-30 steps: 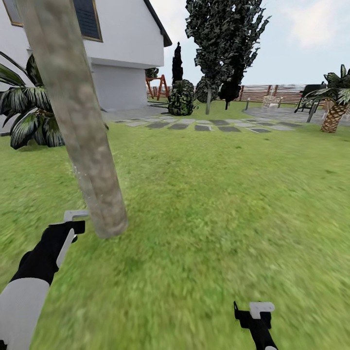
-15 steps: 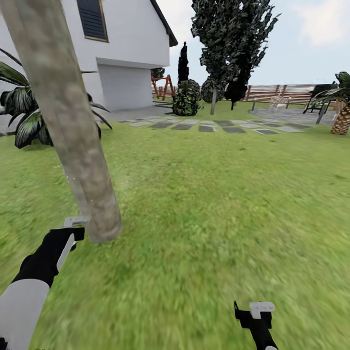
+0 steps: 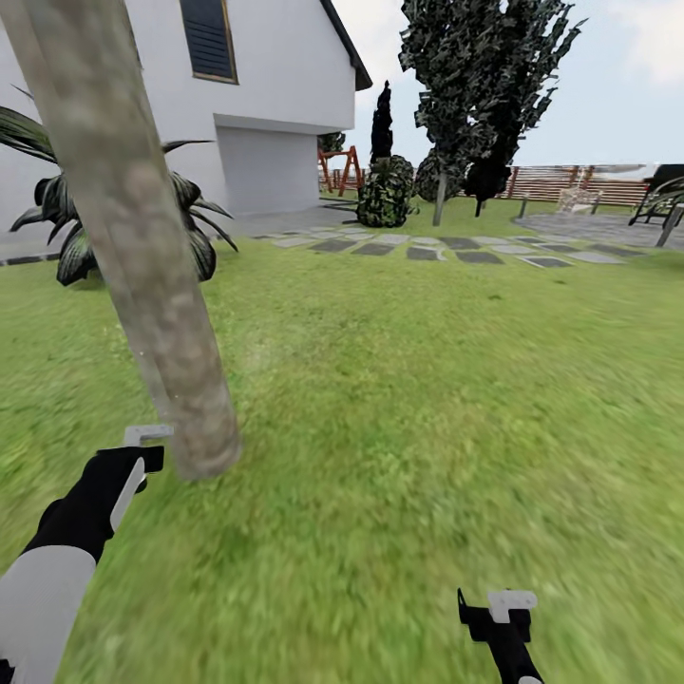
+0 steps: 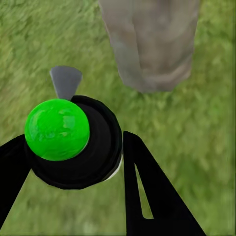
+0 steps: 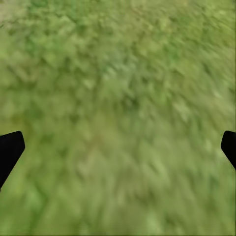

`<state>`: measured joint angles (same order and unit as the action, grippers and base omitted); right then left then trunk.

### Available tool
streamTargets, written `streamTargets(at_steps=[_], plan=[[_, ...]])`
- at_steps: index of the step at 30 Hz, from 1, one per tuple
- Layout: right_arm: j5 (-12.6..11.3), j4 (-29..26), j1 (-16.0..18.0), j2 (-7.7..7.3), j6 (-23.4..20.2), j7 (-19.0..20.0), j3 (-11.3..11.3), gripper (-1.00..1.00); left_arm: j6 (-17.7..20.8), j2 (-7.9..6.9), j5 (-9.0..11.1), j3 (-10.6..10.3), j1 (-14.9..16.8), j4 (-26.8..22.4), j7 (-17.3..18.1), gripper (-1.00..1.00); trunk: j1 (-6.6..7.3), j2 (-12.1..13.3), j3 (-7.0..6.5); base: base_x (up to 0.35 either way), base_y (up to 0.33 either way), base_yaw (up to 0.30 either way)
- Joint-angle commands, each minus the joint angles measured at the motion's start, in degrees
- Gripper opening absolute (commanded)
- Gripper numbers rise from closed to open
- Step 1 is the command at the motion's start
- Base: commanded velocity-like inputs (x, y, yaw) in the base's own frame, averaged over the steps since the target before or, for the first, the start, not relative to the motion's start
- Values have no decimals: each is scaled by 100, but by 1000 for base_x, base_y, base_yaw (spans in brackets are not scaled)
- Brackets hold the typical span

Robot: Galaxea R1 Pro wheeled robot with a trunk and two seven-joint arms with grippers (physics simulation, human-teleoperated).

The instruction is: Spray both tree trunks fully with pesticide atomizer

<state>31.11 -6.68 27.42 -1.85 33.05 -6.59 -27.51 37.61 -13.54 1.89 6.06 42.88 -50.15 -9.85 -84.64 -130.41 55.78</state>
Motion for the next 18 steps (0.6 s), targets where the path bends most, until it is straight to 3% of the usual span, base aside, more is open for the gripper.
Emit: streamTargets(at_steps=[1,6,10,12,14,18], plan=[[0,0,0,0,0,0,0,100,0,0,-5,-2,0,3,0,-100,0,0,0,334,-8,1],[0,0,0,0,0,0,0,100,0,0,-13,-1,-6,27,0,-100,0,0,0,319,-2,39],[0,0,0,0,0,0,0,100,-15,-6,-15,0,-8,304,8,-100,0,0,0,57,0,242],[0,0,0,0,0,0,0,100,-21,-32,-24,150,-55,345,9,-100,0,0,0,6,0,133],[0,0,0,0,0,0,0,100,-25,-41,-40,468,-156,348,16,-100,0,0,0,1,0,28],[0,0,0,-5,0,0,0,100,-34,45,-39,588,-196,365,26,-100,0,0,0,0,0,5]])
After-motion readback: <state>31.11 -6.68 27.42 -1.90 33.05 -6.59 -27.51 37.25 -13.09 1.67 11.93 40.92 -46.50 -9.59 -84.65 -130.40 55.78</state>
